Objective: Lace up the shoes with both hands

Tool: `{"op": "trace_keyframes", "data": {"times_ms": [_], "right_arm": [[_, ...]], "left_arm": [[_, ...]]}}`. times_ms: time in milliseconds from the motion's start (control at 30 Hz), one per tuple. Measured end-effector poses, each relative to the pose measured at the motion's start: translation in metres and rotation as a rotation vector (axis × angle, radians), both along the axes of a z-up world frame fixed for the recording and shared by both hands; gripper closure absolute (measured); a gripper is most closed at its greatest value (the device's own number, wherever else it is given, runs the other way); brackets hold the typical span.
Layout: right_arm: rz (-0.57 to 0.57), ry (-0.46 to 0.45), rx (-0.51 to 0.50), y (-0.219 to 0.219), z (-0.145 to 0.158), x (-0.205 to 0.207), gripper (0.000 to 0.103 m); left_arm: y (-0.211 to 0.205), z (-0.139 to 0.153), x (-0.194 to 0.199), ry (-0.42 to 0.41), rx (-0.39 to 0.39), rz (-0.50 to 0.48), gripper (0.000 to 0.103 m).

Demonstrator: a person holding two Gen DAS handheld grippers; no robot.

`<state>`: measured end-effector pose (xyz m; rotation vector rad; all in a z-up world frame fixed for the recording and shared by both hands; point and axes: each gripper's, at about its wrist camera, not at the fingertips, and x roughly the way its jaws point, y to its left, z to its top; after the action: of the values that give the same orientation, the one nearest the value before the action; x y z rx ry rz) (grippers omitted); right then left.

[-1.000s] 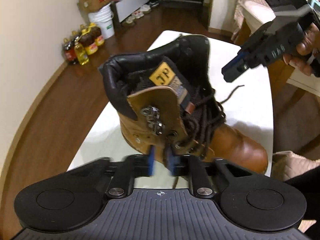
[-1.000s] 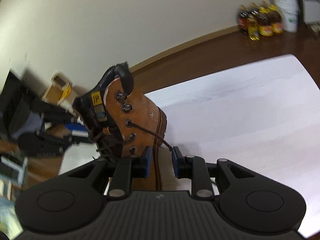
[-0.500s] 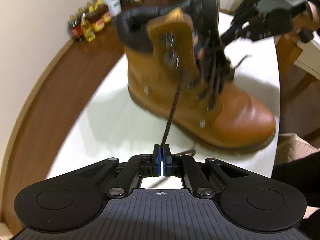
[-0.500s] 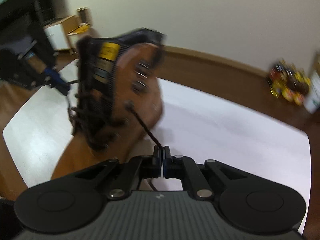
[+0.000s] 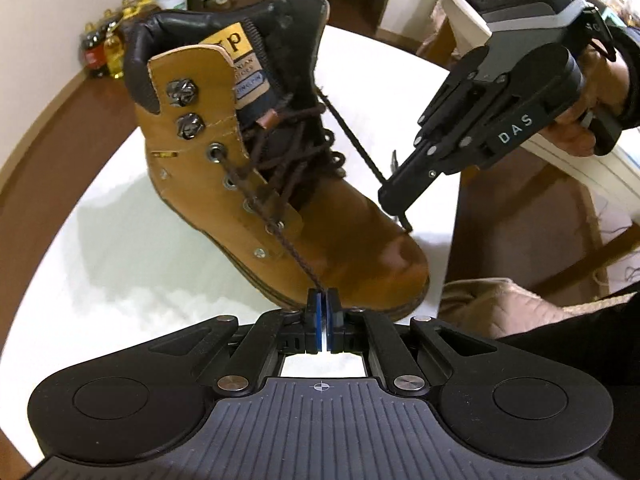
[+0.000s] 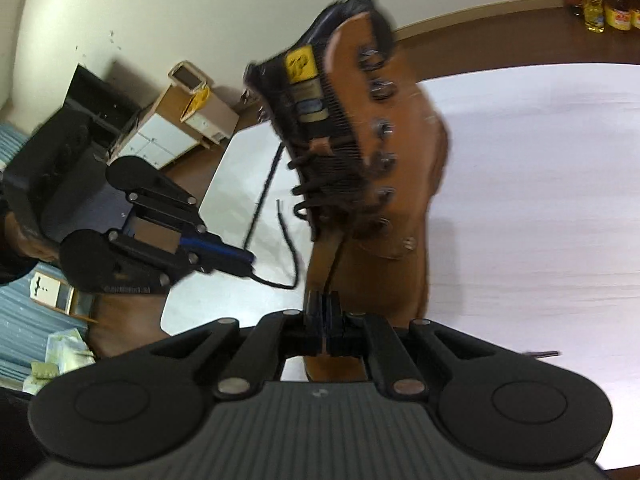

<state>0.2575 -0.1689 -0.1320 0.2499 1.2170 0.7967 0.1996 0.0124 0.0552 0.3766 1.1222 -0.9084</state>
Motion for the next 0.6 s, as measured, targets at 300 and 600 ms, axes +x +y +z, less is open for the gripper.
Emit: {"op": "trace_keyframes", "data": {"times_ms": [300,600], "right_arm": [[-0.29,0.244,0.275,-0.026,-0.014,0.001,0.101],[-0.281,0.275,0.355,0.01,-0.013,-0.008,0.093]], "left_arm": [[0.016,0.0,0.01,0.01,-0.01,0.087,0.101],[0.043,-0.008,0.004,0.052,-0.021,0.181,0.1]]}}
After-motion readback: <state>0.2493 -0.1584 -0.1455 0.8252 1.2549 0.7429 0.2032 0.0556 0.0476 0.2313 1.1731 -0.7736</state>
